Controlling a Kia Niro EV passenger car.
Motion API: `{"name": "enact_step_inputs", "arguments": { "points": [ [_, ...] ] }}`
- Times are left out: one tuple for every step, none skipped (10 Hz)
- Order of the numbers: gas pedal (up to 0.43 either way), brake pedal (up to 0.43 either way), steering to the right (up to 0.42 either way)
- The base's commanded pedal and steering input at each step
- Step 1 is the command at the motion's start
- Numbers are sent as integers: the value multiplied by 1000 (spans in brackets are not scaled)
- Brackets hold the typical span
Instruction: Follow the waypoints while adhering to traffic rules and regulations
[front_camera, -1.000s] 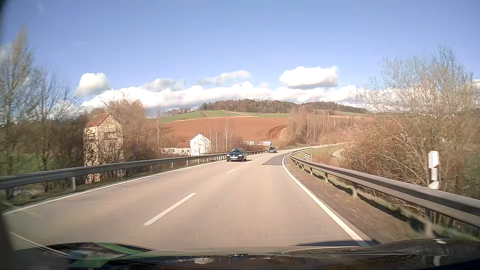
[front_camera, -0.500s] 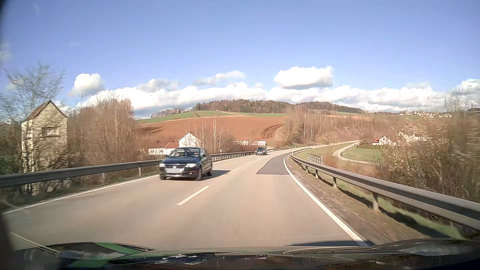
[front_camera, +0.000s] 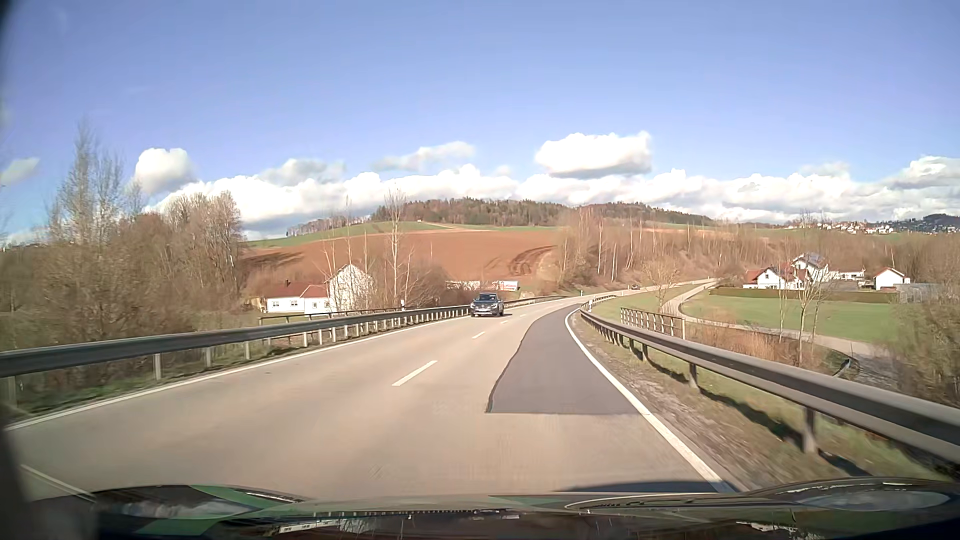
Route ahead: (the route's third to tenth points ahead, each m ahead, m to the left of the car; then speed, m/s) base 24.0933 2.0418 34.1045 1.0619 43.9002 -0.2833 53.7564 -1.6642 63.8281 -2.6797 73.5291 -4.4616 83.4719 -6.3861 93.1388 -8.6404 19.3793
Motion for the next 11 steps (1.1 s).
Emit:
{"name": "enact_step_inputs", "arguments": {
  "points": [
    [20, 0, 12],
    [20, 0, 11],
    [20, 0, 11],
    [20, 0, 11],
    [20, 0, 11],
    [20, 0, 11],
    [20, 0, 11],
    [20, 0, 11],
    [28, 0, 11],
    [28, 0, 11],
    [39, 0, 11]
  ]
}}
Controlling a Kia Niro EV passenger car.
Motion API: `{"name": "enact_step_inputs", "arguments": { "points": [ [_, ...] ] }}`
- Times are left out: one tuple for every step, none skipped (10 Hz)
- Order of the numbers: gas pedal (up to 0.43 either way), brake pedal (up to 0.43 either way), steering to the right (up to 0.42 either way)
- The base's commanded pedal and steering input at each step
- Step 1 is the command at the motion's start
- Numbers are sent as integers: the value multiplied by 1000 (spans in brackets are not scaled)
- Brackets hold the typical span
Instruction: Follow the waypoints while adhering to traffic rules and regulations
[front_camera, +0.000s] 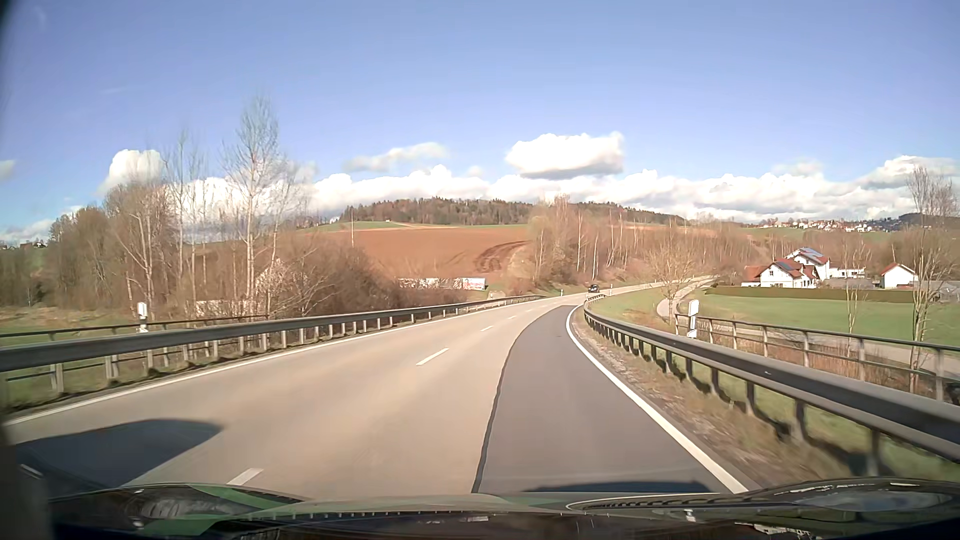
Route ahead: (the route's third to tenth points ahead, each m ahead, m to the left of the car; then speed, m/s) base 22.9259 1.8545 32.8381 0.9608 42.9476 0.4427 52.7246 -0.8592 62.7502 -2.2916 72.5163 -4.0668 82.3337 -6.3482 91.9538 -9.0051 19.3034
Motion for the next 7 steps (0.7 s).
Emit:
{"name": "enact_step_inputs", "arguments": {
  "points": [
    [39, 0, 11],
    [39, 0, 11],
    [39, 0, 11],
    [39, 0, 10],
    [39, 0, 11],
    [39, 0, 10],
    [39, 0, 11]
  ]
}}
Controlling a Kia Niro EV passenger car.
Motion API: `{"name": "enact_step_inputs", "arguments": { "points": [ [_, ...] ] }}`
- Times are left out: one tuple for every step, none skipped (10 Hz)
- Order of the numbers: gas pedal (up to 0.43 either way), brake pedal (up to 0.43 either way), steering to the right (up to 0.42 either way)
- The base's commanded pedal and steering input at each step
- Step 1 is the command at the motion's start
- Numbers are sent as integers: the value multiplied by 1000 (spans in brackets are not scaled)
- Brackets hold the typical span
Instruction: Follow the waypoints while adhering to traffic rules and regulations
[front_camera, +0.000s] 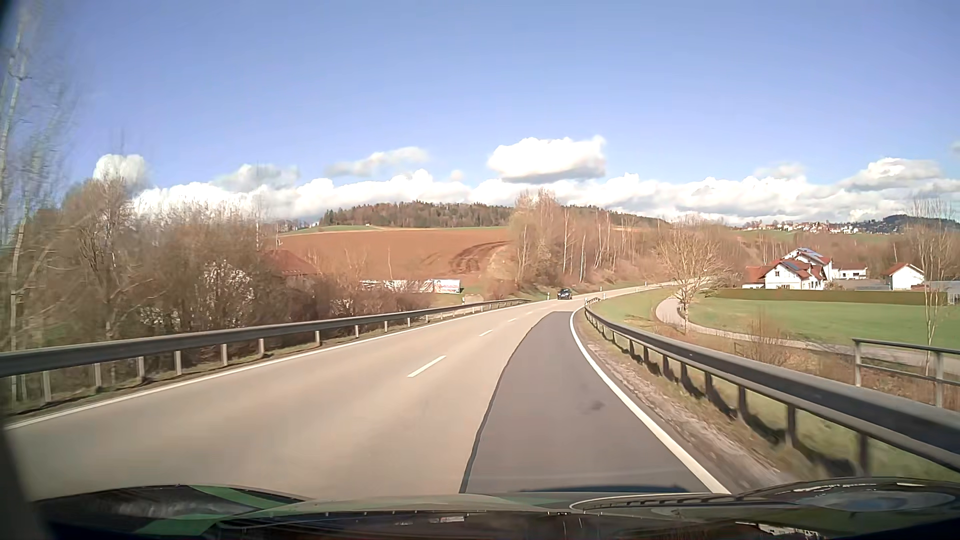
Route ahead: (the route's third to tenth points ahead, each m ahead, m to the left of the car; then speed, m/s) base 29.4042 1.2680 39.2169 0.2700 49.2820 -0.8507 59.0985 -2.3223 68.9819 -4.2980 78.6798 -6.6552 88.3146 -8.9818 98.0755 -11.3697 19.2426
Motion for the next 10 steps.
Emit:
{"name": "enact_step_inputs", "arguments": {
  "points": [
    [39, 0, 10],
    [39, 0, 10],
    [39, 0, 11],
    [39, 0, 10],
    [39, 0, 11],
    [39, 0, 11],
    [39, 0, 11],
    [39, 0, 11],
    [39, 0, 11],
    [39, 0, 11]
  ]
}}
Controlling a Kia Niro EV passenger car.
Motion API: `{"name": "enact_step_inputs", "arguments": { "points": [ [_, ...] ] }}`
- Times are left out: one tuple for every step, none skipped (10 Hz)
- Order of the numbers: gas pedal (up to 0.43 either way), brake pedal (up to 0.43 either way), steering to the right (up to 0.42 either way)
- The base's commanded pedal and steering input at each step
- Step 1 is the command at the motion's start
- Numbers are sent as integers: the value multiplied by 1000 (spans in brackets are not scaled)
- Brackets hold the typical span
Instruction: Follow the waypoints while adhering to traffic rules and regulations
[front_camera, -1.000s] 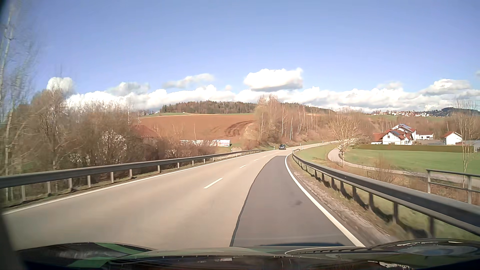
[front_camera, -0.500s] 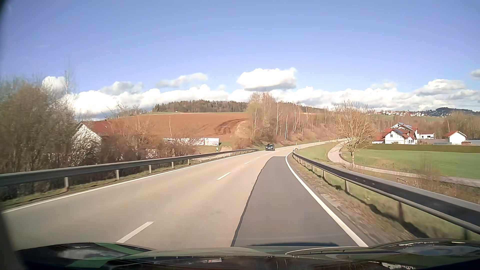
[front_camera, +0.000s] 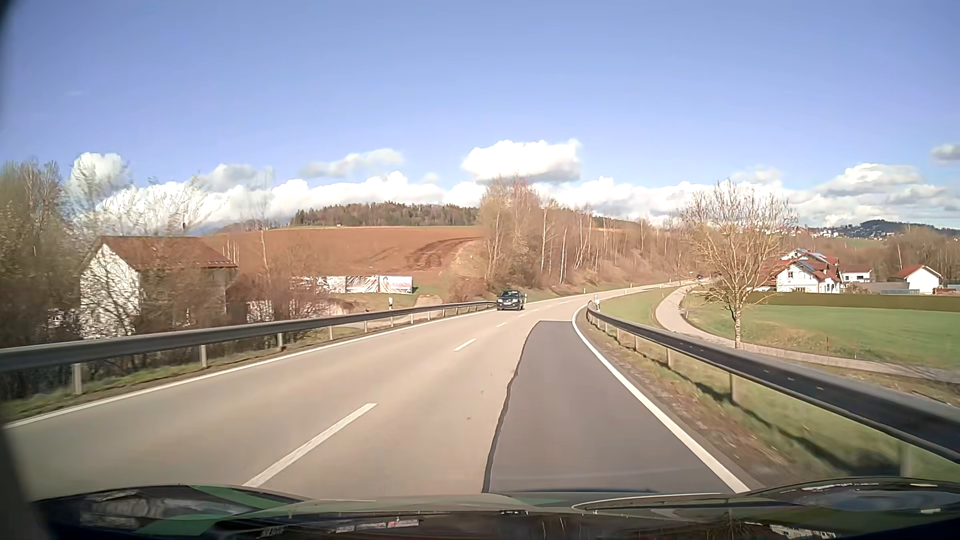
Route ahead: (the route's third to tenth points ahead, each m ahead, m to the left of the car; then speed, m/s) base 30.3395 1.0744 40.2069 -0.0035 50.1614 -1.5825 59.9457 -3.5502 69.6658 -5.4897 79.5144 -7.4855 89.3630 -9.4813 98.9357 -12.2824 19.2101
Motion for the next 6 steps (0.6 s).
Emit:
{"name": "enact_step_inputs", "arguments": {
  "points": [
    [39, 0, 11],
    [39, 0, 11],
    [39, 0, 11],
    [39, 0, 11],
    [39, 0, 11],
    [39, 0, 11]
  ]
}}
